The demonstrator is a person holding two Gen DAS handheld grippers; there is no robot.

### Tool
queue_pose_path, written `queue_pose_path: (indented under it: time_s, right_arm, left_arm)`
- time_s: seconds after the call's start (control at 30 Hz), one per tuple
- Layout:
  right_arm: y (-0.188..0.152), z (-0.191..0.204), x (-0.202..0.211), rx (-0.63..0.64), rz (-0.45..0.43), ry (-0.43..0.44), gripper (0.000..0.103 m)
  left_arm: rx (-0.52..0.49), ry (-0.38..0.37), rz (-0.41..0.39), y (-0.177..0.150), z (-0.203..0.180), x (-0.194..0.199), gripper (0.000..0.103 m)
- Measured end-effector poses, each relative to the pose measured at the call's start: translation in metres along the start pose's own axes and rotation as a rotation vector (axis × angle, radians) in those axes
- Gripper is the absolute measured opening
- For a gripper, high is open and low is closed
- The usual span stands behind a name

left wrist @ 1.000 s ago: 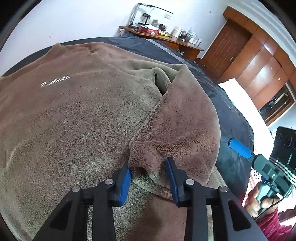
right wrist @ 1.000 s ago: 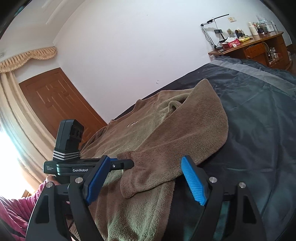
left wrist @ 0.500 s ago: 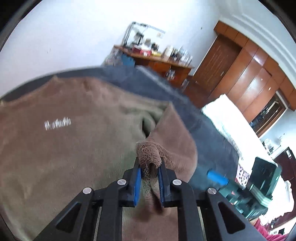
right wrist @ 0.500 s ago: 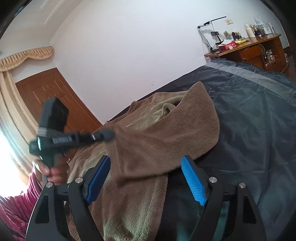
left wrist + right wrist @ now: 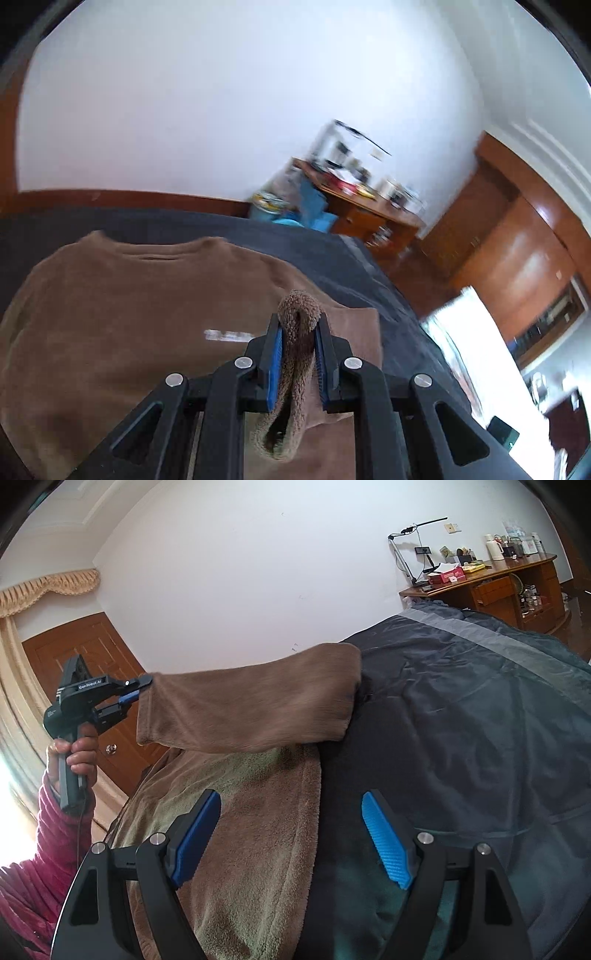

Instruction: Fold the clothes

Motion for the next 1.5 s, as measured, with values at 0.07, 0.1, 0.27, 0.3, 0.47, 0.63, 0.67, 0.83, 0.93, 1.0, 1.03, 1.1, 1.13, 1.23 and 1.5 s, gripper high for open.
queue_pose_path:
  time_s: [0.07,0.1,0.27,0.3,0.47,0.63,0.67,0.83,0.93,1.0,1.03,1.1,1.13,1.23,1.5]
  right_arm:
    - [0.001,0.004,-0.004,0.014,0.007,-0.003,0.082]
    - [0.001,0.007,-0.005,0.022,0.01,-0.005,0.082]
    - [0.002,0.019,-0.015,0.072,0.031,-0.028,0.082]
    - [0.002,0.022,-0.017,0.084,0.035,-0.037,0.082]
    - [0.005,0.036,-0.029,0.163,0.063,-0.113,0.082]
    - [0.011,0.053,-0.045,0.294,0.089,-0.211,0.082]
    - [0.014,0.056,-0.05,0.326,0.092,-0.234,0.082]
    - [0.032,0.069,-0.084,0.457,0.125,-0.327,0.082]
    - [0.043,0.073,-0.11,0.512,0.154,-0.365,0.082]
    - [0.046,0.074,-0.124,0.543,0.168,-0.38,0.082]
    - [0.048,0.075,-0.132,0.558,0.178,-0.388,0.077]
    - [0.05,0.075,-0.149,0.592,0.206,-0.407,0.055]
    - [0.051,0.075,-0.158,0.609,0.22,-0.416,0.048]
    - [0.054,0.068,-0.18,0.626,0.248,-0.46,0.046]
    - [0.065,0.067,-0.203,0.615,0.237,-0.472,0.046]
  left_arm:
    - [0.035,0.04,-0.012,-0.001,0.025,0.007,0.017]
    - [0.053,0.06,-0.018,-0.002,0.037,0.01,0.017]
    - [0.141,0.16,-0.047,-0.005,0.098,0.028,0.017]
    - [0.159,0.18,-0.053,-0.005,0.11,0.031,0.017]
    - [0.237,0.218,-0.053,-0.02,0.154,0.028,0.017]
    - [0.292,0.198,-0.054,-0.03,0.183,0.023,0.017]
    - [0.299,0.191,-0.053,-0.032,0.187,0.022,0.017]
    - [0.317,0.15,-0.036,-0.035,0.198,0.015,0.017]
    - [0.322,0.162,-0.007,-0.038,0.203,0.005,0.017]
    - [0.335,0.173,0.011,-0.043,0.209,0.002,0.017]
    - [0.341,0.179,0.021,-0.045,0.212,-0.002,0.017]
    - [0.353,0.192,0.04,-0.05,0.219,-0.008,0.017]
    - [0.355,0.196,0.049,-0.052,0.221,-0.01,0.017]
    - [0.363,0.192,0.065,-0.056,0.225,-0.017,0.017]
    - [0.382,0.102,0.076,-0.061,0.227,-0.031,0.056]
Point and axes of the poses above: each gripper's, at about its wrist camera, not at the fingertips, and x roughly against the way its jaws point, z to its left, y to its top, the point moved 5 cm from there along -x, roughly the way its jaws point, and after that the axes turned 8 degrees about -y, right-handed, at the moved point
